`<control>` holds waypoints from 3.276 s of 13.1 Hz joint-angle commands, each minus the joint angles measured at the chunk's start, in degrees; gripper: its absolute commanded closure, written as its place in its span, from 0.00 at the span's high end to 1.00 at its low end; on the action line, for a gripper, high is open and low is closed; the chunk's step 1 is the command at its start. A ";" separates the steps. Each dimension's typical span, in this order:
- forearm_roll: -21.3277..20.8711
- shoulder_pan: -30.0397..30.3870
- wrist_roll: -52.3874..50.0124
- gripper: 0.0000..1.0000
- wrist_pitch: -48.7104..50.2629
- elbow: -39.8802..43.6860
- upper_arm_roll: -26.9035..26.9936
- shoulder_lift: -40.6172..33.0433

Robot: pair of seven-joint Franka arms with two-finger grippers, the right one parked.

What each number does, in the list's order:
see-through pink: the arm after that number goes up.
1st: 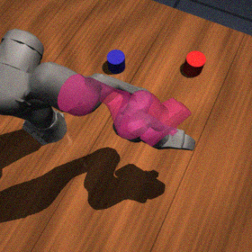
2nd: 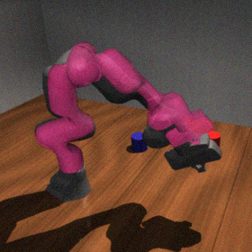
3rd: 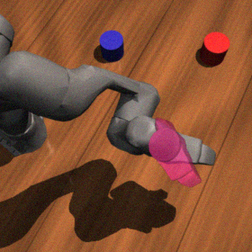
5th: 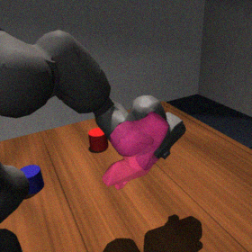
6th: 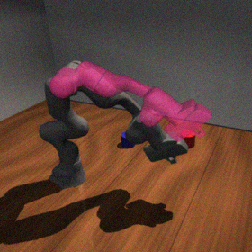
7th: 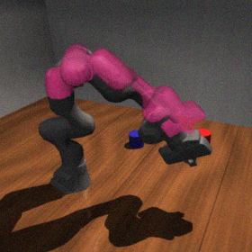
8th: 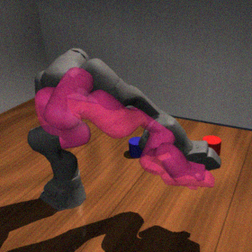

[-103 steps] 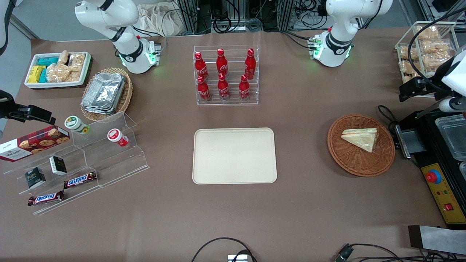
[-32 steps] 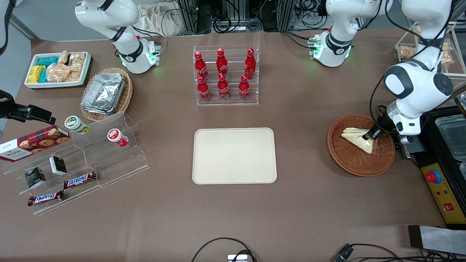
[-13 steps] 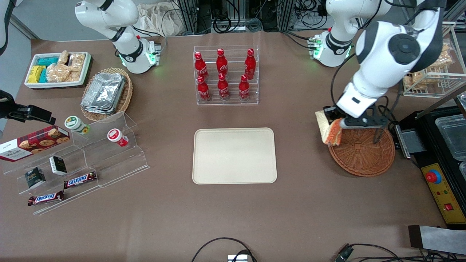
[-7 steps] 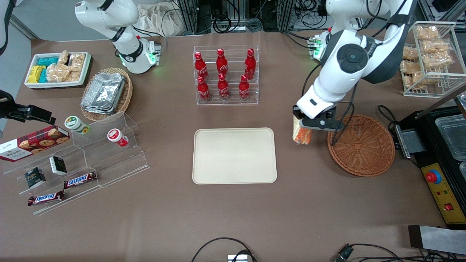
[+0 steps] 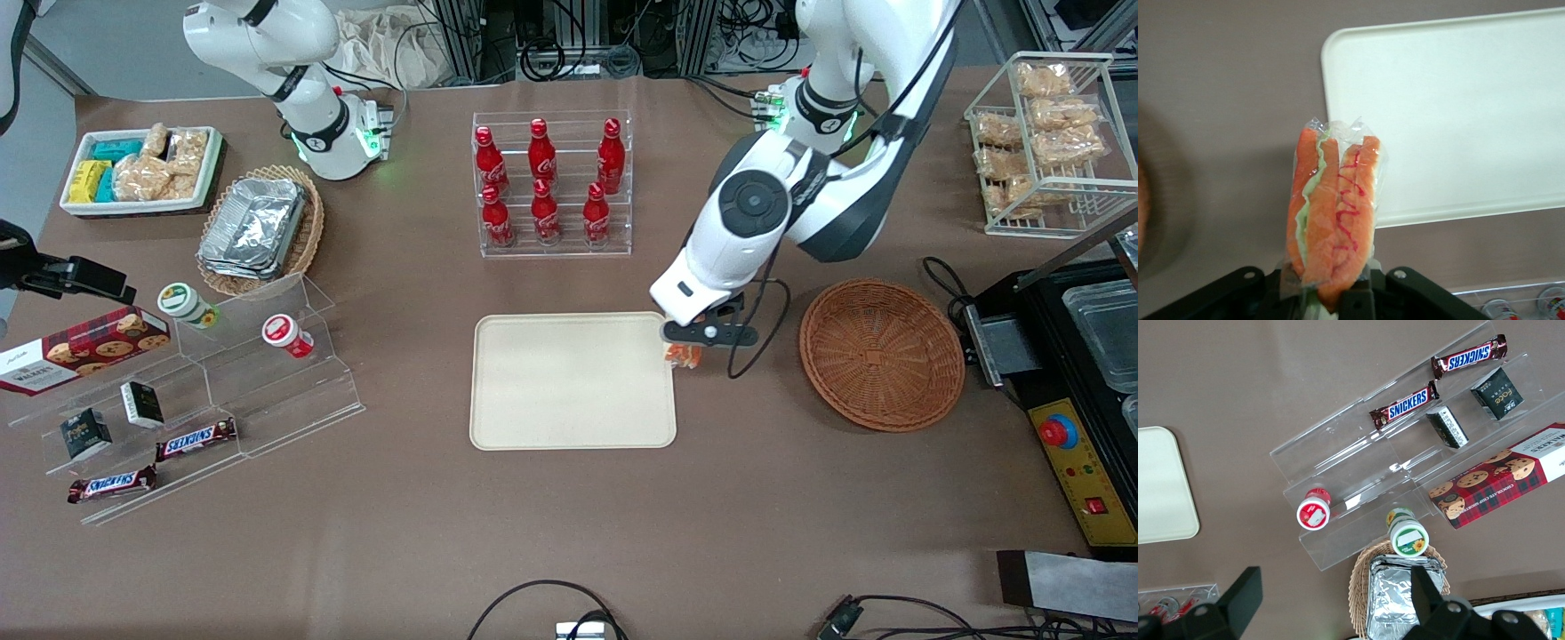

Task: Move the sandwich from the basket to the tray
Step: 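Lift the sandwich out of the basket and carry it over the tray, then lower the held sandwich toward the tray surface with the left gripper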

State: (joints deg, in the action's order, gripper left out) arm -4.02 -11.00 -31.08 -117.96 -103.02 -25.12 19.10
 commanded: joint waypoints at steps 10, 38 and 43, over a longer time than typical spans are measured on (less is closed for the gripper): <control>-4.84 -5.08 -5.13 0.12 -2.80 11.61 0.42 15.78; -10.04 -5.70 -8.56 0.73 -4.04 11.44 0.42 21.24; -12.93 -5.18 -11.01 0.79 -2.54 11.53 0.59 18.08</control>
State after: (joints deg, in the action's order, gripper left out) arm -14.81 -15.90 -39.28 -122.21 -91.80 -24.95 39.19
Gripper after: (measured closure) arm 0.211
